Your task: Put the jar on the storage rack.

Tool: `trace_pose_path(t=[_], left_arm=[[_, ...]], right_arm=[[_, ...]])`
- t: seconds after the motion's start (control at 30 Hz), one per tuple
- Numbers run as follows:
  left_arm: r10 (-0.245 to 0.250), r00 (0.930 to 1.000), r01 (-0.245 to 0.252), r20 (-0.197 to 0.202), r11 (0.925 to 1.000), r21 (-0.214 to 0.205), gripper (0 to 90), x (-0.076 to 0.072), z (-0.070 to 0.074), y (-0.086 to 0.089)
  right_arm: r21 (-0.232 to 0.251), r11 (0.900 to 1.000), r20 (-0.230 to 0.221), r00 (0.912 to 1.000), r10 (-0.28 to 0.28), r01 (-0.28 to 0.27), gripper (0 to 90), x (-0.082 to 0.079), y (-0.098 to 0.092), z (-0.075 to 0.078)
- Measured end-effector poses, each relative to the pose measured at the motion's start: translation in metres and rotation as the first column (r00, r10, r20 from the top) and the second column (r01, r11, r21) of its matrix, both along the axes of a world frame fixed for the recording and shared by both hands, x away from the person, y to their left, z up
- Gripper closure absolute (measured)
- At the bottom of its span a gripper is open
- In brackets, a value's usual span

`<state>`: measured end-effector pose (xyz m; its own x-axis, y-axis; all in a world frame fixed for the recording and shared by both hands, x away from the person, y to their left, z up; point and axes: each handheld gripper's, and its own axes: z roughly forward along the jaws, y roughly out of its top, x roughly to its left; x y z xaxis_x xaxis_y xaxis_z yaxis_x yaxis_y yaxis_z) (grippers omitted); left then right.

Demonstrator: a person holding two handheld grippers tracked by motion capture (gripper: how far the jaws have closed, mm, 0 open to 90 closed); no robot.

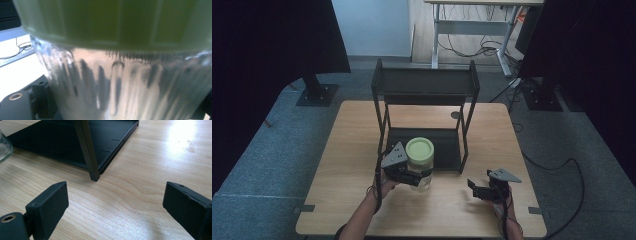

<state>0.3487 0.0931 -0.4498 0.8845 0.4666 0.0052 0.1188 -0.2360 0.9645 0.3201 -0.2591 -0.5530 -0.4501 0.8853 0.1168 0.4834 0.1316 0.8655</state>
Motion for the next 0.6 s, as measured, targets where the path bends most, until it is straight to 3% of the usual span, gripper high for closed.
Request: trace_pose_path(t=[0.6], left_arm=[[0.004, 0.9998, -0.004, 0.02, 1.0, -0.002, 10.6, 0.008, 0.0085, -0.0061]], right_arm=[[0.001, 1.0, -0.003, 1.0, 0.003, -0.003, 6.3, 0.0004, -0.0002, -0.0001]])
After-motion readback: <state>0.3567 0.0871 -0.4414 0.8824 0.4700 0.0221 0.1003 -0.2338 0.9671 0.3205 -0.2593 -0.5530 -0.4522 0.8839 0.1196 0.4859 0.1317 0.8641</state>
